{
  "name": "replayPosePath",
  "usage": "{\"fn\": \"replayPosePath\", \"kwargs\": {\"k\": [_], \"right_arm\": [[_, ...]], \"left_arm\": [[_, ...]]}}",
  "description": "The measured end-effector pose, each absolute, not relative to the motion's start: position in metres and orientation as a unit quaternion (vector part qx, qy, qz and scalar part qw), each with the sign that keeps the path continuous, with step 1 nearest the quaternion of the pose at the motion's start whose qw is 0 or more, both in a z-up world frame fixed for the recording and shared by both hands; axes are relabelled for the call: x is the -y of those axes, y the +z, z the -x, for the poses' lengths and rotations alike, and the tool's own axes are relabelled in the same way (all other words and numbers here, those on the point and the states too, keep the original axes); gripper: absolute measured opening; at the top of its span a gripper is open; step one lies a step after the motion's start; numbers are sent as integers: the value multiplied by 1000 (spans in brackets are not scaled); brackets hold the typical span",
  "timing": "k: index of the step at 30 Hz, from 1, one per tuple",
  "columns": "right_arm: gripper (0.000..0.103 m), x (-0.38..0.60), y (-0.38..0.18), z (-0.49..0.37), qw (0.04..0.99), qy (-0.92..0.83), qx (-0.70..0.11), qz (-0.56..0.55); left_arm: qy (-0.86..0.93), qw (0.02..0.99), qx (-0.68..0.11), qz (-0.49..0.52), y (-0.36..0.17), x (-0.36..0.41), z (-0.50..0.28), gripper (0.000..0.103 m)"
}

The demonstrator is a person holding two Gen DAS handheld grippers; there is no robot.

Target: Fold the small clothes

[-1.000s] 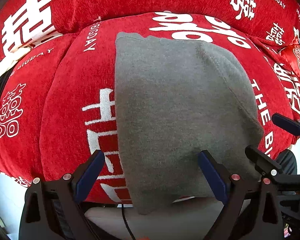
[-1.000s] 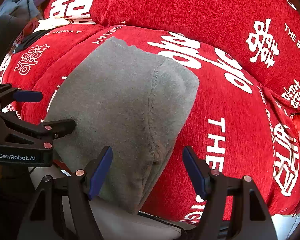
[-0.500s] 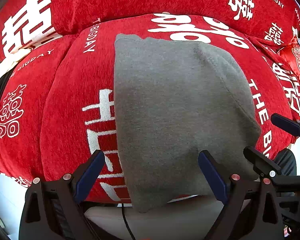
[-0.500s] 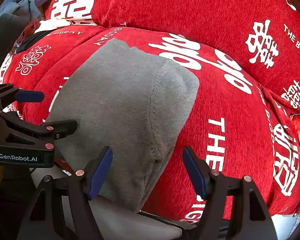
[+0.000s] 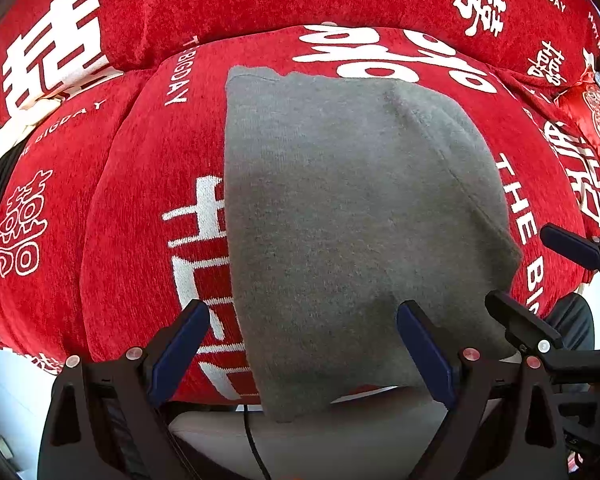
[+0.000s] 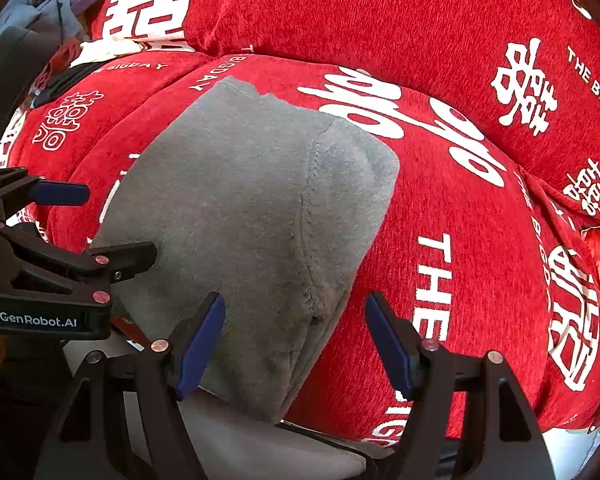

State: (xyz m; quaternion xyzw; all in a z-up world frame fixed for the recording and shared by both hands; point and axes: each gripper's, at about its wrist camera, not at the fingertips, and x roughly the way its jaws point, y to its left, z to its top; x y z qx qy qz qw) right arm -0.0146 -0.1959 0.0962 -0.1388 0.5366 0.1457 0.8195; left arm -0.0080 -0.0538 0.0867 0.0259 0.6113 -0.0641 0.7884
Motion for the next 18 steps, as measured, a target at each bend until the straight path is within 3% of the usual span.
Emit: {"fn": "replayPosePath", "kwargs": {"k": [18], "right_arm": [[76,194,97,20,822,144,-535,133]], "left_arm": [[-64,787,-612,-31,87,55,9,96]]}}
